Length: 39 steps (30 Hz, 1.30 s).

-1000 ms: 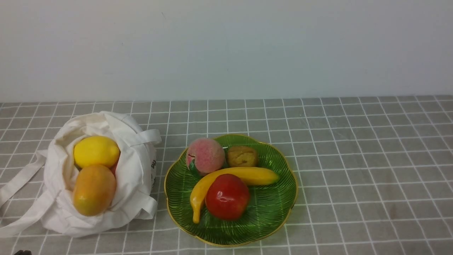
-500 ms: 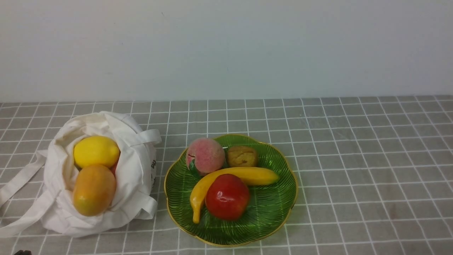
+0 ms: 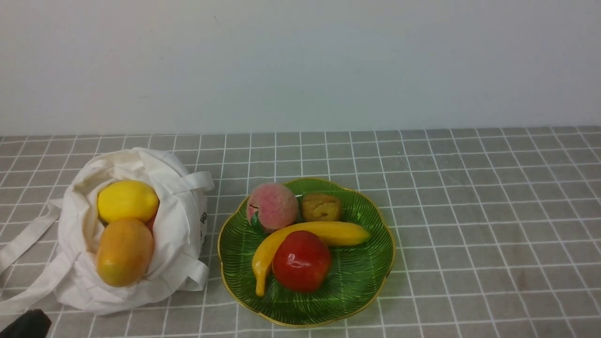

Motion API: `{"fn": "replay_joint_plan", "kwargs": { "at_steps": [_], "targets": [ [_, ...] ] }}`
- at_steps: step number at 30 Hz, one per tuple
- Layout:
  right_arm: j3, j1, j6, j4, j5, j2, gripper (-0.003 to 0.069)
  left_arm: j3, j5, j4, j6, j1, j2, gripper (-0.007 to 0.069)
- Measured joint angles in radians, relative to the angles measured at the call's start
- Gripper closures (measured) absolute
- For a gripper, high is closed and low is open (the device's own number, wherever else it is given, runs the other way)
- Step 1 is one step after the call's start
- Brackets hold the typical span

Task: Take the fruit out of the bag on the grey coffee tablecloth and place them on the plate.
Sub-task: 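Reach into the cloth bag and grasp the fruit inside with the left gripper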

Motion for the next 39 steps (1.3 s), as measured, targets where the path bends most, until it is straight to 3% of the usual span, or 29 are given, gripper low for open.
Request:
{"fn": "replay_joint_plan", "kwargs": {
  "at_steps": [6,10,15,21,22,24,28,33,39],
  "targets": [
    [0.0,0.0,0.0,0.0,0.0,0.0,0.0673,0.0,-0.228,-0.262,-0.03,0.0,0.0,0.0632],
    [0.0,0.0,0.0,0.0,0.0,0.0,0.0673,-0.016,-0.349,-0.328,-0.038,0.0,0.0,0.0632],
    [0.0,0.0,0.0,0.0,0.0,0.0,0.0673,-0.182,-0.324,-0.314,-0.012,0.0,0.022,0.0632],
    [0.0,0.0,0.0,0.0,0.0,0.0,0.0673,-0.535,0.149,-0.273,0.087,0.0,0.361,0.0632],
    [0.0,0.0,0.0,0.0,0.0,0.0,0.0673,-0.546,0.169,-0.268,0.089,0.0,0.376,0.0632],
    [0.0,0.0,0.0,0.0,0.0,0.0,0.0673,-0.684,0.422,-0.222,0.104,0.0,0.578,0.0632],
    [0.0,0.0,0.0,0.0,0.0,0.0,0.0673,-0.854,0.694,-0.106,0.109,0.0,0.841,0.0632],
    [0.0,0.0,0.0,0.0,0.0,0.0,0.0673,-1.038,0.886,0.08,0.108,0.0,1.117,0.0627],
    [0.0,0.0,0.0,0.0,0.0,0.0,0.0673,-1.136,0.974,0.114,0.083,0.0,1.276,0.0576]
  ]
}}
